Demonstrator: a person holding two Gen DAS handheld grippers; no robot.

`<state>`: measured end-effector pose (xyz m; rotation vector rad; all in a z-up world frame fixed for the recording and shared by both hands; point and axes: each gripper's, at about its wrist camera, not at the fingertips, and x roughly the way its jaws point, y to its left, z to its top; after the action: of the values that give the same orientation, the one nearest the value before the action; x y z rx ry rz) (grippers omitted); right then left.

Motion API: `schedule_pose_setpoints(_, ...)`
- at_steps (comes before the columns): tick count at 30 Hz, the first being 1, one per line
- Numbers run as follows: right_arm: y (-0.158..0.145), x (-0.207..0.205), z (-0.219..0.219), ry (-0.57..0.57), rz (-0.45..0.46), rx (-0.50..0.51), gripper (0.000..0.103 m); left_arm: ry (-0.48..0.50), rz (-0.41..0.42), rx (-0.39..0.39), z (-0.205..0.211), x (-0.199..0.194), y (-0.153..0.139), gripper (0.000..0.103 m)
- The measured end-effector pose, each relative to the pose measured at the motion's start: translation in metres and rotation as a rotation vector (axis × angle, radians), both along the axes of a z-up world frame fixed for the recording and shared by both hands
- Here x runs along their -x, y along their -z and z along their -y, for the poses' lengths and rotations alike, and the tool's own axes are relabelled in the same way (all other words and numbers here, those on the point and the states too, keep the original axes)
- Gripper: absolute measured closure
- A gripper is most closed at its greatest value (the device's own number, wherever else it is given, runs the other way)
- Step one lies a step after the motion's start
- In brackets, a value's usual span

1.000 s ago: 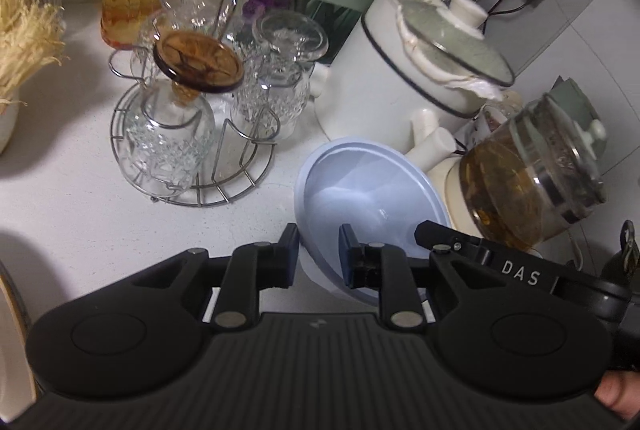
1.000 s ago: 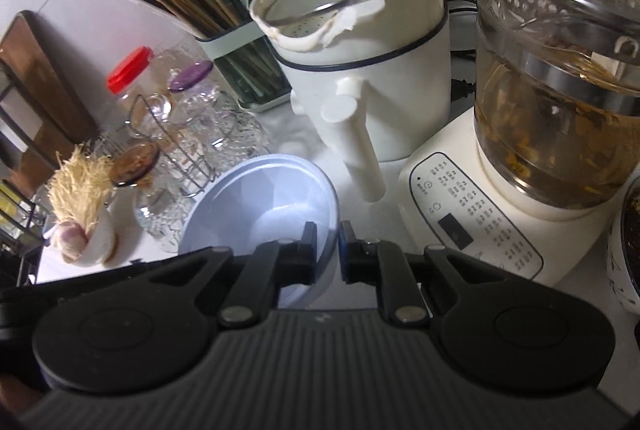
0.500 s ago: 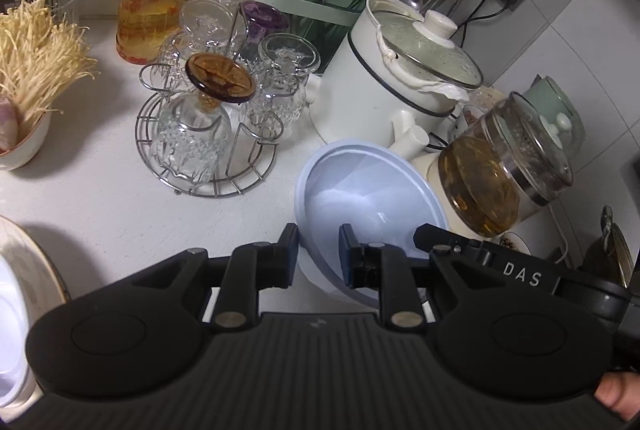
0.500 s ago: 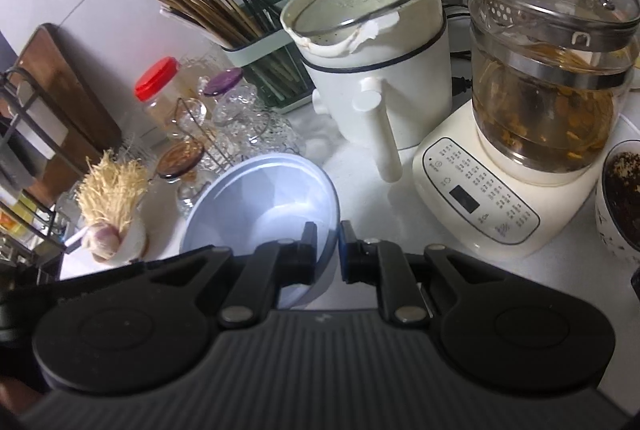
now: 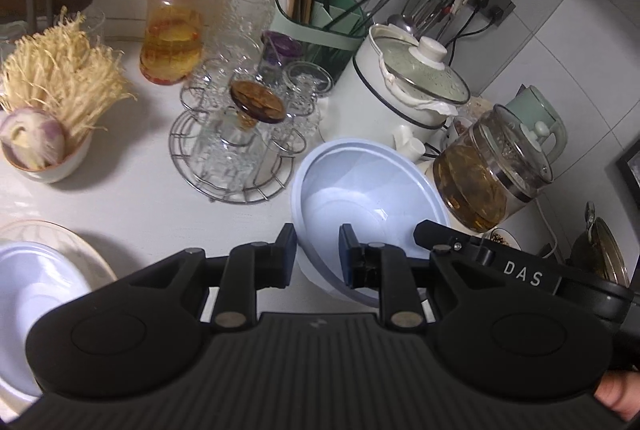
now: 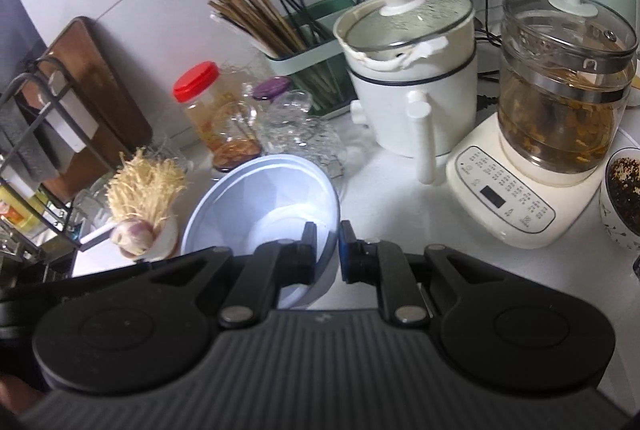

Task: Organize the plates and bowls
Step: 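Lift the small bowl and carry it over the plate stack, then lower the small bowl into the light blue bowl on the stack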

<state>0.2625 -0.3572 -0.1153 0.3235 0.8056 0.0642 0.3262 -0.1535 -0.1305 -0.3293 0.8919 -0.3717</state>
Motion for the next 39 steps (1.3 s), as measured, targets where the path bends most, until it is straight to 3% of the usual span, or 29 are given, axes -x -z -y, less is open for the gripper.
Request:
schedule_pose_setpoints(19,-0.024,0.007,-0.070,-0.094,0.041,-0.016,0.089,-0.078,0.078,-0.032,-0.077,0.031,-0.037,0.077)
schedule_pose_setpoints(39,-0.027,0.004,-0.155,-0.268,0.040,-0.026,0.089,-0.242,0.088,-0.032,-0.172,0.066,-0.037,0.077)
